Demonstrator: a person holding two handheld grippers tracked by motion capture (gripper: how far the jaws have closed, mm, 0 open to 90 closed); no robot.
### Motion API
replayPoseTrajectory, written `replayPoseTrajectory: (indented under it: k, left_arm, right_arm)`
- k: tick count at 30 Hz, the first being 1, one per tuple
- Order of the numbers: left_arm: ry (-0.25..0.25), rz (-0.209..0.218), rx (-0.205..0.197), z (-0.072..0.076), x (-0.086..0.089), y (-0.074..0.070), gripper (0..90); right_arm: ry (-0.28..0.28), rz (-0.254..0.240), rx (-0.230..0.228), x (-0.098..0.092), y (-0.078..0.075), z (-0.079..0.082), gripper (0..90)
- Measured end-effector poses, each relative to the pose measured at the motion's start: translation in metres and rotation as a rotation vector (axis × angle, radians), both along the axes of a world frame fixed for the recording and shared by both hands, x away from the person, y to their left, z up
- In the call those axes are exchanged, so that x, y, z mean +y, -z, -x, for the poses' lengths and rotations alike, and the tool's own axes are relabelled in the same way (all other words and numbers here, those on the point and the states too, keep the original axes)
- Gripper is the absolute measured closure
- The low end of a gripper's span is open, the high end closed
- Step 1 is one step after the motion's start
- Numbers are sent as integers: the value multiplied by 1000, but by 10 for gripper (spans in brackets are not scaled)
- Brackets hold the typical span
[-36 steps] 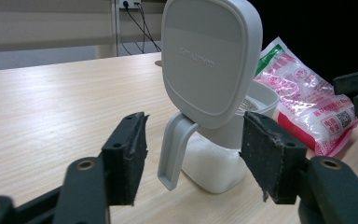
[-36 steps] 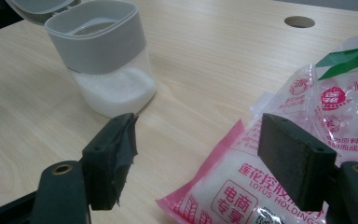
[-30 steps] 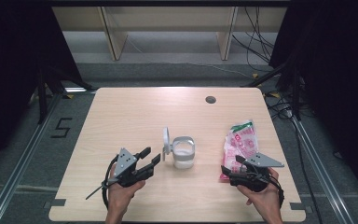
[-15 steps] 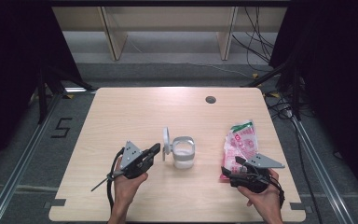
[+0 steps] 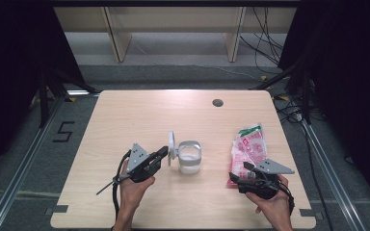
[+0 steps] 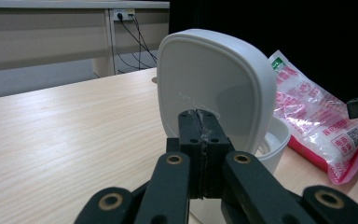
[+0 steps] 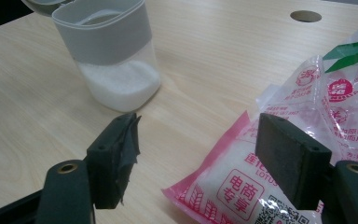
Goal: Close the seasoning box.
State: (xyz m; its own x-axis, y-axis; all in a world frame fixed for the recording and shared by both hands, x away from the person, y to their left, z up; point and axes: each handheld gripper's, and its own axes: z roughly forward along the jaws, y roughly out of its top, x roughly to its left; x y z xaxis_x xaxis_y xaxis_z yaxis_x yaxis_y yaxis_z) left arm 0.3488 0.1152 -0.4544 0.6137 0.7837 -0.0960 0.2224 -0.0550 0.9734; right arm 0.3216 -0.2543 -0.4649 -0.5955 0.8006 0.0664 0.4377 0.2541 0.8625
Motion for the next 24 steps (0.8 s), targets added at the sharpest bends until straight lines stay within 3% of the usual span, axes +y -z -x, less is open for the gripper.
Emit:
replayPoseTrajectory:
  k: [5, 6, 24]
  left_arm:
    - [7, -2, 1, 1, -4, -2, 892]
    - [11, -14, -3, 0, -4, -3, 892]
    - [48, -10, -18, 0, -19, -5, 890]
  right_arm:
    - [-8, 0, 5, -1, 0, 0, 311]
    - [3, -20, 18, 0, 0, 1, 311]
    - [-4, -23, 11, 0, 0, 1, 311]
